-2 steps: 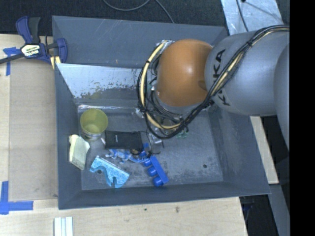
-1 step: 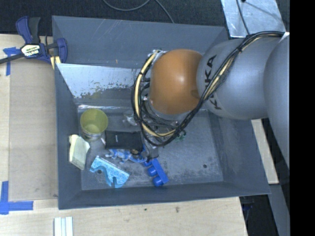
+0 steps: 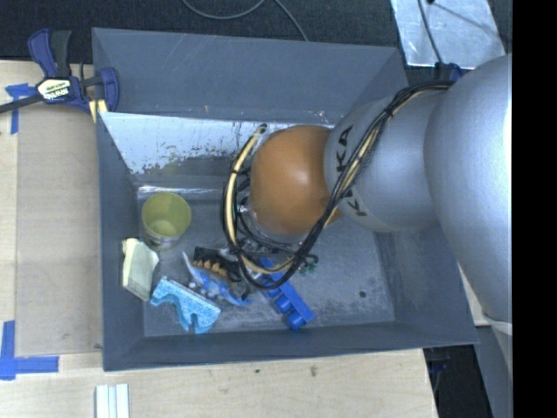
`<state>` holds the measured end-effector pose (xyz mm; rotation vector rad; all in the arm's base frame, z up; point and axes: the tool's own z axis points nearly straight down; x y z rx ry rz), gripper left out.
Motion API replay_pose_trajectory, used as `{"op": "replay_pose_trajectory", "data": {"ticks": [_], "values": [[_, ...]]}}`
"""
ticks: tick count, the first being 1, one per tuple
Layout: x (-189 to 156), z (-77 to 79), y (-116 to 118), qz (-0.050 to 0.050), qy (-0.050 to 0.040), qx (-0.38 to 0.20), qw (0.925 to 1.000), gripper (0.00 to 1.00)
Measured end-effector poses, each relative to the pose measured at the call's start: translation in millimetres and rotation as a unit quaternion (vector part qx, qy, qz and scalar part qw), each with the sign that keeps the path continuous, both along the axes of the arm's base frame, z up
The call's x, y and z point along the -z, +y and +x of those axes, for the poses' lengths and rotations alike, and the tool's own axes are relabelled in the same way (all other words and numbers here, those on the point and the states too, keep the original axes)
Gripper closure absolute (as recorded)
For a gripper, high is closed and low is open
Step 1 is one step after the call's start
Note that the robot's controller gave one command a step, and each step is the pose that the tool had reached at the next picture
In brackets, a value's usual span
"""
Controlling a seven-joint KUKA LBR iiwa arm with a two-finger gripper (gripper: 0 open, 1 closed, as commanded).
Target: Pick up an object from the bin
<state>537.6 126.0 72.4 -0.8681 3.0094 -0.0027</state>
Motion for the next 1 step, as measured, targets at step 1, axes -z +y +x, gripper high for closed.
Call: {"op": "replay_pose_trajectory", "data": {"ticks": [1], "values": [[0.0,0.0,0.0,0.0,0.0,0.0,1.0,1.0]]}}
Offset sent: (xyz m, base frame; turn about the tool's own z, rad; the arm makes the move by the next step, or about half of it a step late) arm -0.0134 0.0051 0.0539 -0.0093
